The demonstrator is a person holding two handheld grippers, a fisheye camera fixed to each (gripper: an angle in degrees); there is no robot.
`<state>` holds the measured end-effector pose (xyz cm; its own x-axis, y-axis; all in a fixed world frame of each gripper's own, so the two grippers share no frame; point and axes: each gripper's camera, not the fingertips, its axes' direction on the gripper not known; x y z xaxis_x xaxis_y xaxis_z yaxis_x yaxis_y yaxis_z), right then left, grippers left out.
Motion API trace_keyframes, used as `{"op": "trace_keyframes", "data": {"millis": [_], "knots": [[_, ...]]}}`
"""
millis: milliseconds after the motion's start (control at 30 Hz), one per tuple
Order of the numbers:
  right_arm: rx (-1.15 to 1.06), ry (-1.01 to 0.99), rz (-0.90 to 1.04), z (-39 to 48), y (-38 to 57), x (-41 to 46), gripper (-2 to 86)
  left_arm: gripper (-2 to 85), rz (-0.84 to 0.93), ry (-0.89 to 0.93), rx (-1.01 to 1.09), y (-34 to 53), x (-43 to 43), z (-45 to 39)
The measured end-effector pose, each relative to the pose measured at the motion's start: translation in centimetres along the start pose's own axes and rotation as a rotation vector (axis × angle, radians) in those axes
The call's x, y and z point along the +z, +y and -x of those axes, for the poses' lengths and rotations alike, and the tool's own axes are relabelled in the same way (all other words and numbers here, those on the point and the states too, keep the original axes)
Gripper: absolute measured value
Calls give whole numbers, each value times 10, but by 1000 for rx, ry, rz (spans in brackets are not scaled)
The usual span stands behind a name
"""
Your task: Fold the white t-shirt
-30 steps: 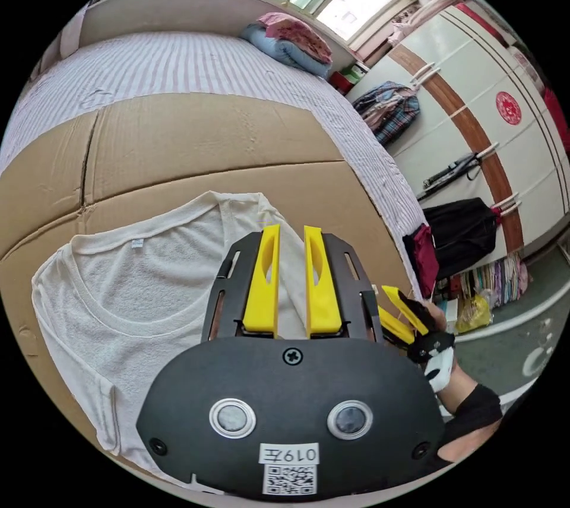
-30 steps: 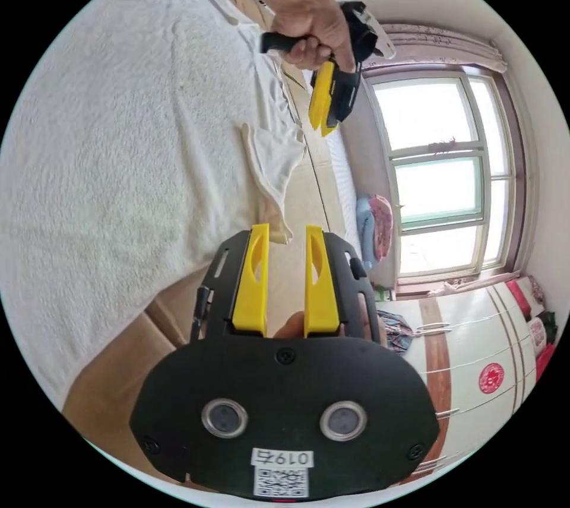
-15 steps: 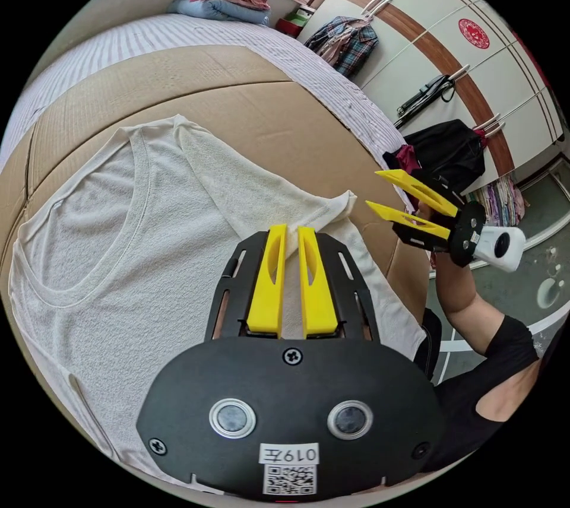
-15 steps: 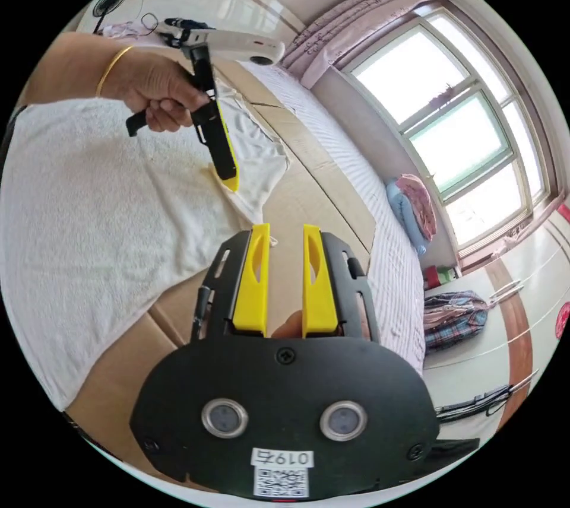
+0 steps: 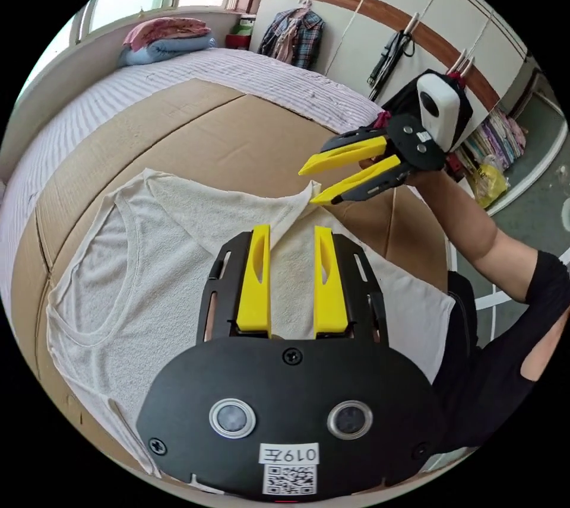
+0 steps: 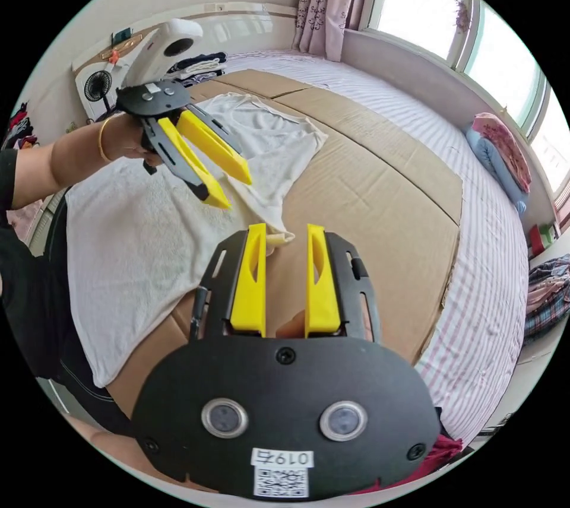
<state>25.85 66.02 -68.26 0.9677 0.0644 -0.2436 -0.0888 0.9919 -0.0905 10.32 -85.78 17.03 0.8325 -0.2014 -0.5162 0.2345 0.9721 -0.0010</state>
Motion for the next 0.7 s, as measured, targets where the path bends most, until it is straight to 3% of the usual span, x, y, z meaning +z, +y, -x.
{"op": "trace_keyframes", "data": {"millis": [333, 700], "knots": [[-76, 42, -14, 38, -7, -55, 5, 78, 52, -277, 219, -30, -4, -124], [-46, 104, -58, 72, 7, -89, 12, 21, 78, -405, 284, -44, -19, -206]]}}
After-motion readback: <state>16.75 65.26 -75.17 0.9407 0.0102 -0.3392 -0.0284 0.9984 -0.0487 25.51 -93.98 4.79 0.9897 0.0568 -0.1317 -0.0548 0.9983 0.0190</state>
